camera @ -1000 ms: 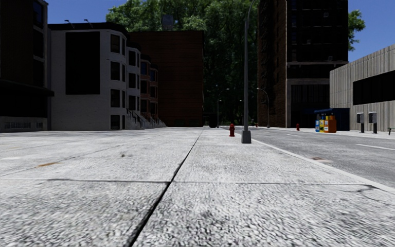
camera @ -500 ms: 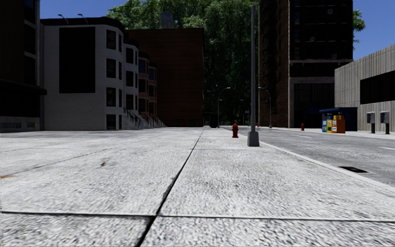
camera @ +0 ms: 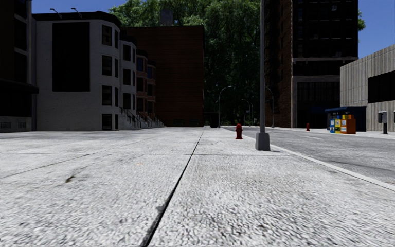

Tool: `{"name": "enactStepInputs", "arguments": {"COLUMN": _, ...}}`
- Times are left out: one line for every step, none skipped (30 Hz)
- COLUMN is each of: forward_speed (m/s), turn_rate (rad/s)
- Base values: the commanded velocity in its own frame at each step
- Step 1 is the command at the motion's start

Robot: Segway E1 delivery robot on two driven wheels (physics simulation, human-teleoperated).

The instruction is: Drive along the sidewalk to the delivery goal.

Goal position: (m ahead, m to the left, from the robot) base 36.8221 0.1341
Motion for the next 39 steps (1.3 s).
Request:
{"name": "enactStepInputs", "arguments": {"forward_speed": 2.0, "turn_rate": 0.0}}
{"name": "enactStepInputs", "arguments": {"forward_speed": 2.0, "turn_rate": 0.0}}
{"name": "enactStepInputs", "arguments": {"forward_speed": 2.0, "turn_rate": 0.0}}
{"name": "enactStepInputs", "arguments": {"forward_speed": 2.0, "turn_rate": 0.0}}
{"name": "enactStepInputs", "arguments": {"forward_speed": 2.0, "turn_rate": 0.28}}
{"name": "enactStepInputs", "arguments": {"forward_speed": 2.0, "turn_rate": 0.43}}
{"name": "enactStepInputs", "arguments": {"forward_speed": 2.0, "turn_rate": 0.43}}
{"name": "enactStepInputs", "arguments": {"forward_speed": 2.0, "turn_rate": 0.46}}
{"name": "enactStepInputs", "arguments": {"forward_speed": 2.0, "turn_rate": 0.38}}
{"name": "enactStepInputs", "arguments": {"forward_speed": 2.0, "turn_rate": 0.0}}
{"name": "enactStepInputs", "arguments": {"forward_speed": 2.0, "turn_rate": 0.0}}
{"name": "enactStepInputs", "arguments": {"forward_speed": 2.0, "turn_rate": 0.0}}
{"name": "enactStepInputs", "arguments": {"forward_speed": 2.0, "turn_rate": 0.0}}
{"name": "enactStepInputs", "arguments": {"forward_speed": 2.0, "turn_rate": 0.0}}
{"name": "enactStepInputs", "arguments": {"forward_speed": 2.0, "turn_rate": 0.0}}
{"name": "enactStepInputs", "arguments": {"forward_speed": 2.0, "turn_rate": 0.0}}
{"name": "enactStepInputs", "arguments": {"forward_speed": 2.0, "turn_rate": 0.0}}
{"name": "enactStepInputs", "arguments": {"forward_speed": 2.0, "turn_rate": 0.0}}
{"name": "enactStepInputs", "arguments": {"forward_speed": 2.0, "turn_rate": 0.0}}
{"name": "enactStepInputs", "arguments": {"forward_speed": 2.0, "turn_rate": 0.0}}
{"name": "enactStepInputs", "arguments": {"forward_speed": 2.0, "turn_rate": 0.0}}
{"name": "enactStepInputs", "arguments": {"forward_speed": 2.0, "turn_rate": 0.0}}
{"name": "enactStepInputs", "arguments": {"forward_speed": 2.0, "turn_rate": 0.0}}
{"name": "enactStepInputs", "arguments": {"forward_speed": 2.0, "turn_rate": 0.0}}
{"name": "enactStepInputs", "arguments": {"forward_speed": 2.0, "turn_rate": 0.0}}
{"name": "enactStepInputs", "arguments": {"forward_speed": 2.0, "turn_rate": 0.0}}
{"name": "enactStepInputs", "arguments": {"forward_speed": 2.0, "turn_rate": 0.0}}
{"name": "enactStepInputs", "arguments": {"forward_speed": 2.0, "turn_rate": 0.0}}
{"name": "enactStepInputs", "arguments": {"forward_speed": 2.0, "turn_rate": 0.0}}
{"name": "enactStepInputs", "arguments": {"forward_speed": 2.0, "turn_rate": 0.0}}
{"name": "enactStepInputs", "arguments": {"forward_speed": 2.0, "turn_rate": 0.0}}
{"name": "enactStepInputs", "arguments": {"forward_speed": 2.0, "turn_rate": 0.0}}
{"name": "enactStepInputs", "arguments": {"forward_speed": 2.0, "turn_rate": 0.0}}
{"name": "enactStepInputs", "arguments": {"forward_speed": 2.0, "turn_rate": 0.0}}
{"name": "enactStepInputs", "arguments": {"forward_speed": 2.0, "turn_rate": 0.0}}
{"name": "enactStepInputs", "arguments": {"forward_speed": 2.0, "turn_rate": 0.0}}
{"name": "enactStepInputs", "arguments": {"forward_speed": 2.0, "turn_rate": 0.0}}
{"name": "enactStepInputs", "arguments": {"forward_speed": 2.0, "turn_rate": 0.0}}
{"name": "enactStepInputs", "arguments": {"forward_speed": 2.0, "turn_rate": 0.0}}
